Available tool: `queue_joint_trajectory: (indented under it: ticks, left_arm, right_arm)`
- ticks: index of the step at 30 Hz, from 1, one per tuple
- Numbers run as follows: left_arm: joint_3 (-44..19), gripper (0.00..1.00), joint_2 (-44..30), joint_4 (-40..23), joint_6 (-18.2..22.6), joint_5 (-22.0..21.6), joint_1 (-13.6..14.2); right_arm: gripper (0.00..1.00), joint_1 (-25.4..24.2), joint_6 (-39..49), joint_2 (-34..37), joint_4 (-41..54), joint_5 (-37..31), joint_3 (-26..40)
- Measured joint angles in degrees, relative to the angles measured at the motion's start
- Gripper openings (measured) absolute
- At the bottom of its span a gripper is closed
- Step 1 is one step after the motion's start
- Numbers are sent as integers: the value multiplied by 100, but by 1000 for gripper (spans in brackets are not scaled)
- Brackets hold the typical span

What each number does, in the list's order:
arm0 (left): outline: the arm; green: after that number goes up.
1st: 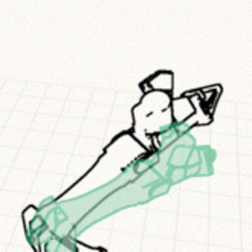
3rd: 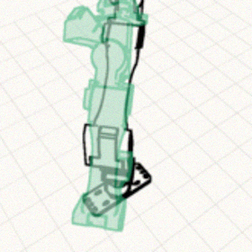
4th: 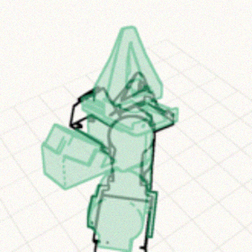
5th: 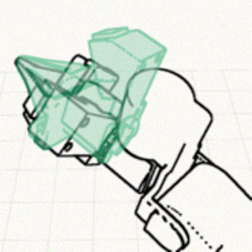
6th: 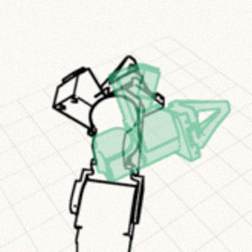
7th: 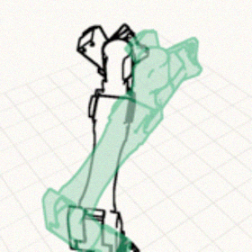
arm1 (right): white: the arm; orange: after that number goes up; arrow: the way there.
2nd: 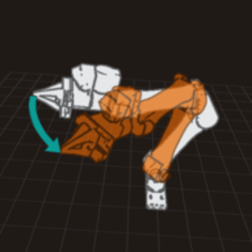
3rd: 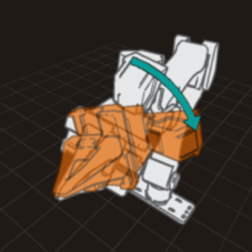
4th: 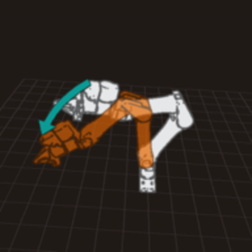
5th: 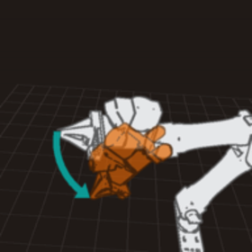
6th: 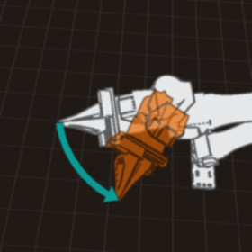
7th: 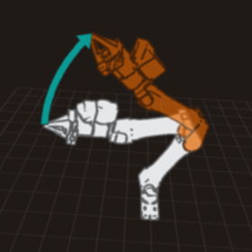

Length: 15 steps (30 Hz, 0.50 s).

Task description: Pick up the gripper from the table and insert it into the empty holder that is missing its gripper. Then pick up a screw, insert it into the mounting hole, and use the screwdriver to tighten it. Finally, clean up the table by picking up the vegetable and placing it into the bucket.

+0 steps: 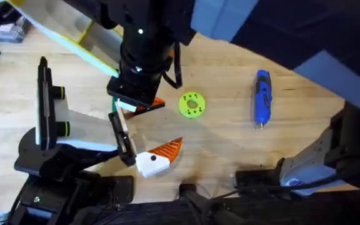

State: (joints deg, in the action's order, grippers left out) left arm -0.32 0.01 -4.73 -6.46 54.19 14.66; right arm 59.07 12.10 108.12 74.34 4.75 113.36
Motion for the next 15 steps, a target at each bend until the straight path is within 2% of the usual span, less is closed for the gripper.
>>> queue_joint_trajectory:
  ticks: [15]
  left_arm:
    - [0,990,0,-4,-64,2,0]
  right_arm:
    - [10,0,0,0,-35,72,-92]
